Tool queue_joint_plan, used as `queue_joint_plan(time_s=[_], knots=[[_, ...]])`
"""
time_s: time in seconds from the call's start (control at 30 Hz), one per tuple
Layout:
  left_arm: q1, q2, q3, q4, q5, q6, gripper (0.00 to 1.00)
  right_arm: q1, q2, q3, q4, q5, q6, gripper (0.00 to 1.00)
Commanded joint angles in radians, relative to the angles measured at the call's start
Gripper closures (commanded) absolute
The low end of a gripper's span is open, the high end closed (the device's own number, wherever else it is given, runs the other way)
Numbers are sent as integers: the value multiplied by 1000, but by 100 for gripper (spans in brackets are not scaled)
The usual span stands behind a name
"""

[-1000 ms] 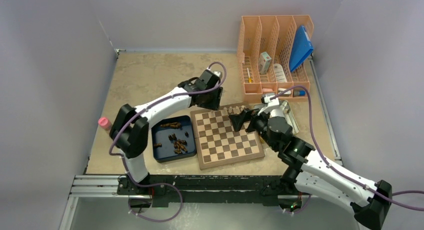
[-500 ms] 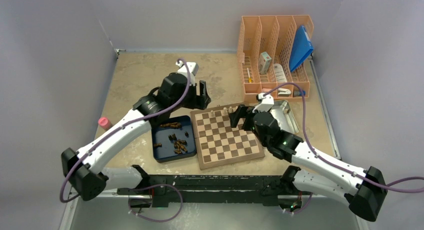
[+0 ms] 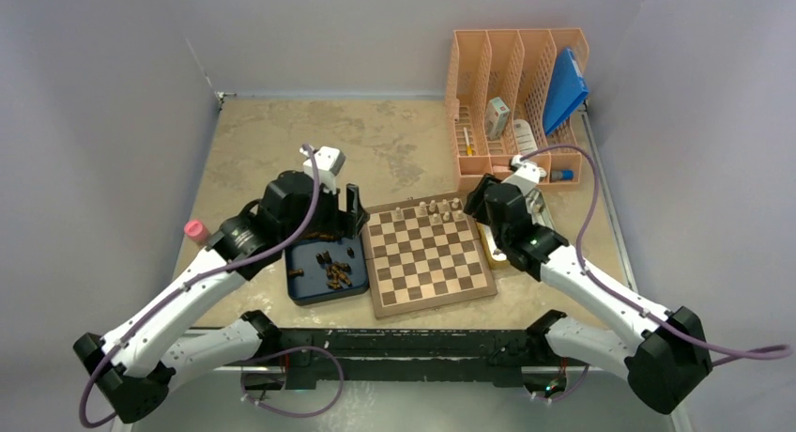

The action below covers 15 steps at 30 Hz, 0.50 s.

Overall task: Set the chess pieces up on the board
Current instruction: Pick up the chess piece from the storage box.

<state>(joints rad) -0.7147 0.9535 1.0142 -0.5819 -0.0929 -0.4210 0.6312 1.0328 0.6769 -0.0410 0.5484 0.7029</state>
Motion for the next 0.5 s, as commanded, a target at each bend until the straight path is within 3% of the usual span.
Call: queue_joint_plan(time_s=[0.0,0.47], knots=[[-3,-93,-16,-8,35,54,24,-92,-19,42,-25,8,35,45],[-3,-170,-78,-35,64,76,24,-333,189,15,-29,-102,149,47]])
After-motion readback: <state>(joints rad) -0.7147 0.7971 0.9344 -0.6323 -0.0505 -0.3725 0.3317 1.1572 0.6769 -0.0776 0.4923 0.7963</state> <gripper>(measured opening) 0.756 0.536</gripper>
